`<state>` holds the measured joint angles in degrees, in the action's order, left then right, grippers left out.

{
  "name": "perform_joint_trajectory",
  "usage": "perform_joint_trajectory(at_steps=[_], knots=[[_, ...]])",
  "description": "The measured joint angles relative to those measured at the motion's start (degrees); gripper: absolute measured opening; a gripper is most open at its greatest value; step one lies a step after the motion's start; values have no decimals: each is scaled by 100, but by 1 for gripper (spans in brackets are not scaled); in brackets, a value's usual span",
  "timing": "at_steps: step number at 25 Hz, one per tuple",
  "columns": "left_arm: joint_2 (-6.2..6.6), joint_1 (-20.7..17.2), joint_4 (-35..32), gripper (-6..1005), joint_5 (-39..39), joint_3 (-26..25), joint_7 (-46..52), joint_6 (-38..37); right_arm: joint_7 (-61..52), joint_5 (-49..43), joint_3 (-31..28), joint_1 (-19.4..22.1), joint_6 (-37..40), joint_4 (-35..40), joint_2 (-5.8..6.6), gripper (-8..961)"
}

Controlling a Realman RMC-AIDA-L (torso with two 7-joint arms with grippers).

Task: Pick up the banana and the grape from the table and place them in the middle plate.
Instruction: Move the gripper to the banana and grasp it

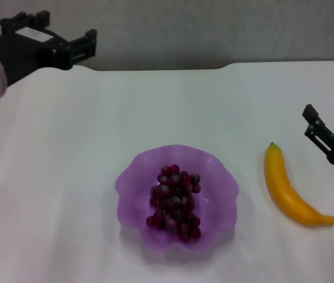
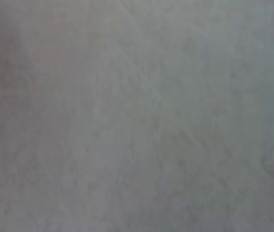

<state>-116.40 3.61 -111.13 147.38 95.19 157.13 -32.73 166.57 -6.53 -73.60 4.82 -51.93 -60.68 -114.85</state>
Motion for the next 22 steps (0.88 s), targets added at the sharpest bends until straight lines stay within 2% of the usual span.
perform_joint_trajectory(at_steps=[5,10,15,18,22], knots=[[-3,-364,-439,858,-10,79,-26,12,-2,-141,7,72,-5,-126,-1,836],[-6,-400,-353,859,-48,-56,-38,198,-2,-144,69,66,1,-176,-2,836],[8,-387,283,859,-391,-193,-292,926,-2,-147,80,66,31,-201,-2,836],[11,-309,898,859,-974,-201,-927,1501,-2,-147,82,66,37,-203,-2,836],[28,-173,1245,857,-1525,-298,-1307,1646,-2,-147,83,67,48,-206,-2,836]])
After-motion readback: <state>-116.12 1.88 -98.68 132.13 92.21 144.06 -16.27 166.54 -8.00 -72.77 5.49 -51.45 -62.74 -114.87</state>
